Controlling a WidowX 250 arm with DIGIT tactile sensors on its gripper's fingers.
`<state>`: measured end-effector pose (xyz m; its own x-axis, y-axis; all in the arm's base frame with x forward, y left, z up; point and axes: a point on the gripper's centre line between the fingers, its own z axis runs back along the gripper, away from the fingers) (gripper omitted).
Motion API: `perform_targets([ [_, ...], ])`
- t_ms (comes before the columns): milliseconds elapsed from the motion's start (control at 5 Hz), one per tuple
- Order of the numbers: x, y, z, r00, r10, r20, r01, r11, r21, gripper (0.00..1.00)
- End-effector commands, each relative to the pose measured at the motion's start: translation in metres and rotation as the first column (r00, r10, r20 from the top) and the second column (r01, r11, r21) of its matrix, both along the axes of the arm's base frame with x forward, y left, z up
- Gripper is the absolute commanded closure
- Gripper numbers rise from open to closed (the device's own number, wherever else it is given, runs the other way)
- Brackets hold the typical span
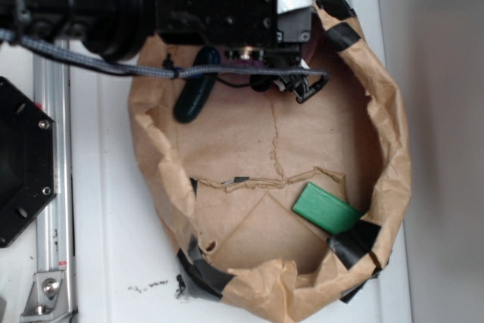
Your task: Grab the yellow duck.
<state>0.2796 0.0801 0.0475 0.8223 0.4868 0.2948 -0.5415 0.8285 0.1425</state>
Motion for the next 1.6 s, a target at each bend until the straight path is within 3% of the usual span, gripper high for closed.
perform_targets([
  [0, 0.018, -0.025, -0.005, 0.997, -0.077, 0.026, 0.077, 0.997, -0.009, 0.00],
  [200, 0.018, -0.036, -0.008, 0.993, -0.113, 0.023, 0.114, 0.993, -0.017, 0.00],
  [600, 0.022, -0.030, -0.007, 0.992, -0.122, 0.035, 0.123, 0.992, -0.031, 0.00],
  [800, 0.023, -0.024, -0.008, 0.994, -0.105, 0.040, 0.108, 0.990, -0.089, 1.00],
  [1200, 0.022, -0.021, -0.004, 0.993, -0.107, 0.040, 0.111, 0.989, -0.098, 1.00],
  [1400, 0.017, -0.023, 0.015, 0.989, -0.126, 0.084, 0.134, 0.986, -0.103, 1.00],
])
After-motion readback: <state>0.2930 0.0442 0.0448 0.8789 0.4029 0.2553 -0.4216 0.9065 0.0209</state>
